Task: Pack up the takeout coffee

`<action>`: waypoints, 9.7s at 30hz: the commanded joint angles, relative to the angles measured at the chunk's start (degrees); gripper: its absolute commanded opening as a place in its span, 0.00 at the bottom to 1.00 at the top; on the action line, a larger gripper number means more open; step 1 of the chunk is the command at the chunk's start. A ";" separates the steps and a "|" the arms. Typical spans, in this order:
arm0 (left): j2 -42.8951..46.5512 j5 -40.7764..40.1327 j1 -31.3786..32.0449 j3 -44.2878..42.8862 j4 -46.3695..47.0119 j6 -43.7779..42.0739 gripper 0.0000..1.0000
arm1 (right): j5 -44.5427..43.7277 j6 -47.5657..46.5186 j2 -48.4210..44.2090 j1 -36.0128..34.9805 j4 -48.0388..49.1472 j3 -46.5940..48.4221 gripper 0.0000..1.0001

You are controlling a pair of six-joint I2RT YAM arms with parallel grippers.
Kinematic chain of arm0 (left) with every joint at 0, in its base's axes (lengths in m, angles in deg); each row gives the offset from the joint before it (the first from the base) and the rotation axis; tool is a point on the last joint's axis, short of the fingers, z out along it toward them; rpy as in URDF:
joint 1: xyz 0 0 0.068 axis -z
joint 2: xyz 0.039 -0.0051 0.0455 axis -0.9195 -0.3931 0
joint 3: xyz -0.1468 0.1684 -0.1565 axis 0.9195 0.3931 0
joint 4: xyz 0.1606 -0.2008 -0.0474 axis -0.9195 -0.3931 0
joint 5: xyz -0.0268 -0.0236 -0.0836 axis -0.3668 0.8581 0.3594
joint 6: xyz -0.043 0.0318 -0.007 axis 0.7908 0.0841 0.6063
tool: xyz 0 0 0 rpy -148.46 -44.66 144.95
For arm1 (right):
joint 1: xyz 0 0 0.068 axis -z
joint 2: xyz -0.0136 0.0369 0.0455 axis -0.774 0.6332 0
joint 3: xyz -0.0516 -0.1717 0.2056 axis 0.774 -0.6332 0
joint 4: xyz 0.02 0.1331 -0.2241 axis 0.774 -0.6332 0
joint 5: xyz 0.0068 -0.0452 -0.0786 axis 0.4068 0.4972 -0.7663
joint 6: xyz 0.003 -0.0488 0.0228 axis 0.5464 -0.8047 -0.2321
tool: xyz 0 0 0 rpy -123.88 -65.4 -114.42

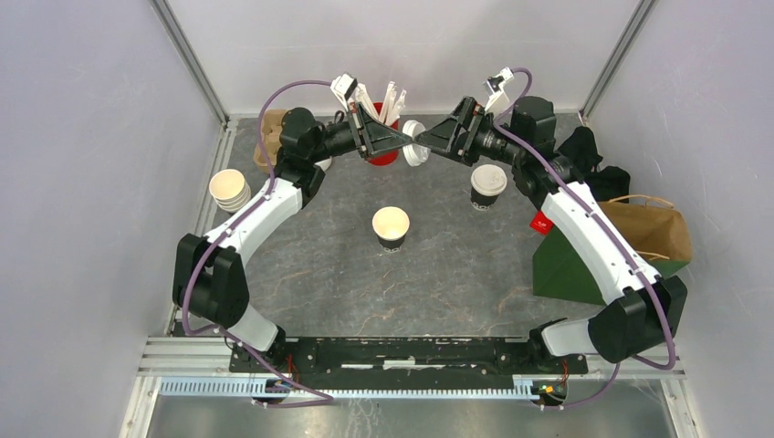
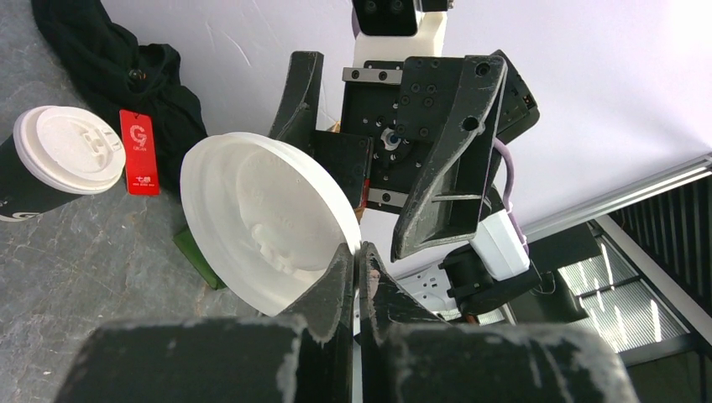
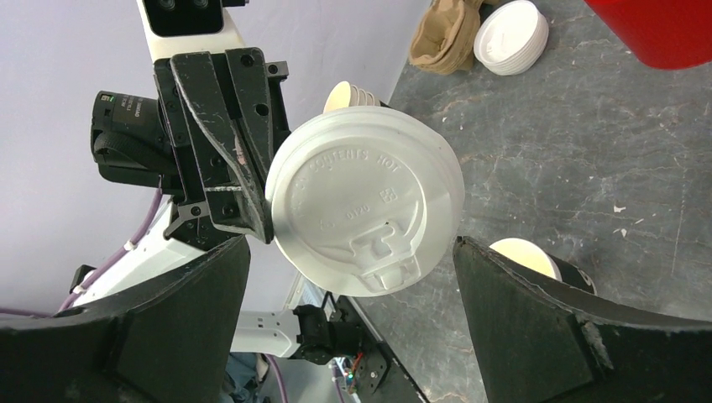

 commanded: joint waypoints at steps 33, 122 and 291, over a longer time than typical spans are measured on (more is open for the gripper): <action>0.84 -0.63 1.49 -3.70 -7.59 -9.04 0.02 | -7.14 10.55 2.68 -1.49 -0.42 1.69 0.85; 33.50 -63.46 -4.07 17.83 -70.36 -29.94 0.90 | -44.60 -49.22 35.00 -31.21 -47.43 32.14 0.84; -0.54 -20.33 -2.61 17.00 -49.87 -20.75 0.32 | 11.86 -18.01 21.77 -2.64 6.06 -18.72 0.48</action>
